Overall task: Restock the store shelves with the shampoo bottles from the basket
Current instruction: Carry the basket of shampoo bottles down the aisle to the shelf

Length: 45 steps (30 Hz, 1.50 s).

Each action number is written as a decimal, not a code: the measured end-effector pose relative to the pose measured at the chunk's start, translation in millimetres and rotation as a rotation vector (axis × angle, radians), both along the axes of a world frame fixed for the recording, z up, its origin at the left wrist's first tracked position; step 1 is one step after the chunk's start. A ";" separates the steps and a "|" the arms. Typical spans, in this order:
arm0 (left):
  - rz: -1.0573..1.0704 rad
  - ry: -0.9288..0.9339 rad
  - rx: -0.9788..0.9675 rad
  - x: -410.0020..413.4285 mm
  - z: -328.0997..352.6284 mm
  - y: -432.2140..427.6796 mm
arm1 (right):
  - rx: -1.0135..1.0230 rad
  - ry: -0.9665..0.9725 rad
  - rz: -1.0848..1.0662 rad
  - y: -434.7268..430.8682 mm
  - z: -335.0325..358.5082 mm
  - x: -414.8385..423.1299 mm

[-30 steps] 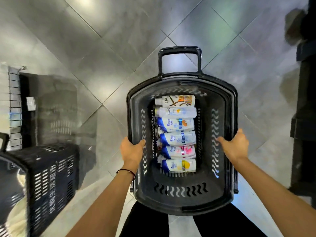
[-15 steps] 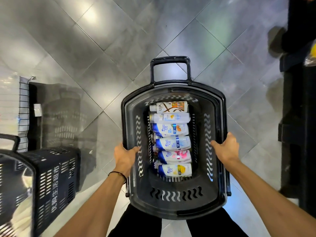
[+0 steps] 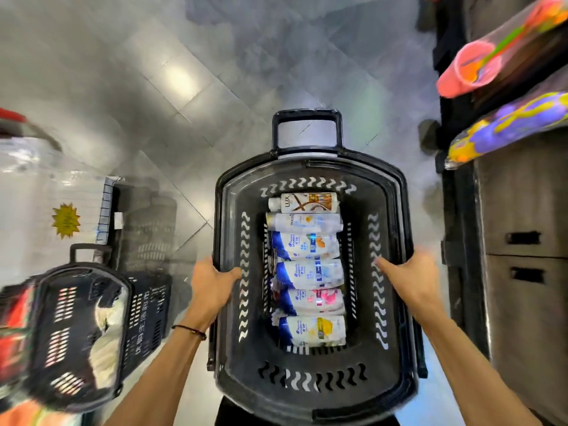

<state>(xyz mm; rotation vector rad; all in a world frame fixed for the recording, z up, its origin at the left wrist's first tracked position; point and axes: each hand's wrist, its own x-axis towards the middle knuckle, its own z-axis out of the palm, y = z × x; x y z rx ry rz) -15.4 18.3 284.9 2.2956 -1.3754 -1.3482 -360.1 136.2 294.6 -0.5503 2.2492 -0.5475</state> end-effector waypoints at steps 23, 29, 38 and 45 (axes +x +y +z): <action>-0.020 0.285 -0.185 -105.3 251.4 -90.2 | -0.213 0.277 0.142 -108.2 227.1 -128.5; 0.014 0.360 -0.128 -140.2 247.5 -177.4 | -0.221 0.366 0.139 -181.5 233.5 -156.7; -0.081 0.376 -0.149 -198.9 274.5 -319.0 | -0.131 0.354 0.039 -298.3 265.4 -208.0; -0.096 0.349 -0.147 -264.1 268.9 -437.2 | -0.142 0.338 0.046 -410.9 261.8 -270.6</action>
